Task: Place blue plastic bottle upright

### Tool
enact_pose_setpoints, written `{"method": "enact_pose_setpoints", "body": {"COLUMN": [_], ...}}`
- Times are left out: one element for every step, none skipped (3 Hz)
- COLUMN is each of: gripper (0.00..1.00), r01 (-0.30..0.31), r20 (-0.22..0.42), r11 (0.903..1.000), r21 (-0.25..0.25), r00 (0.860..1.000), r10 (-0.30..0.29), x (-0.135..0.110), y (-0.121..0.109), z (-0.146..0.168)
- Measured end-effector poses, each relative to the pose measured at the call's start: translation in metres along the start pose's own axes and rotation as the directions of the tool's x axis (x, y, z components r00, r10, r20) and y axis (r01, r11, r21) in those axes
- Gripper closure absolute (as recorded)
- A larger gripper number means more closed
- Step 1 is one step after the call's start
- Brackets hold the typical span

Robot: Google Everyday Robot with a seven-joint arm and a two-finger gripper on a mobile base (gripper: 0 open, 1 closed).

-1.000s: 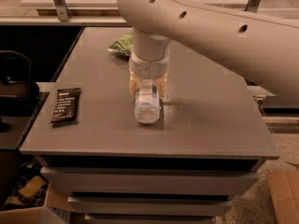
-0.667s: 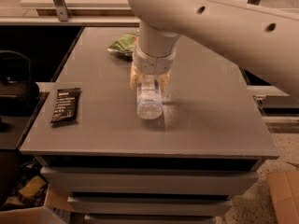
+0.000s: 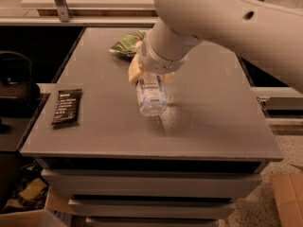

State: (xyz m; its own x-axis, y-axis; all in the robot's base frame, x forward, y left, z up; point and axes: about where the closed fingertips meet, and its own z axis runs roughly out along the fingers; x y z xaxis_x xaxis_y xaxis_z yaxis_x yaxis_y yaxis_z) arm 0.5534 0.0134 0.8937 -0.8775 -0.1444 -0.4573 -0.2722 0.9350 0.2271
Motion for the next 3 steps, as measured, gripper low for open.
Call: {"method": "enact_pose_setpoints", "body": {"gripper": [1.0, 1.0, 1.0], "r01": [0.033, 0.03, 0.055], "r20": [0.051, 0.046, 0.083], "r11": [0.9992, 0.9994, 0.9979], "r21": [-0.021, -0.019, -0.033], "r00": [0.998, 0.999, 0.995], "r10": [-0.032, -0.029, -0.052], "x": [-0.0115, -0.0104, -0.0144], "y": [0.0041, 0.0041, 0.0038], "z": [-0.0029, -0.0029, -0.0024]}}
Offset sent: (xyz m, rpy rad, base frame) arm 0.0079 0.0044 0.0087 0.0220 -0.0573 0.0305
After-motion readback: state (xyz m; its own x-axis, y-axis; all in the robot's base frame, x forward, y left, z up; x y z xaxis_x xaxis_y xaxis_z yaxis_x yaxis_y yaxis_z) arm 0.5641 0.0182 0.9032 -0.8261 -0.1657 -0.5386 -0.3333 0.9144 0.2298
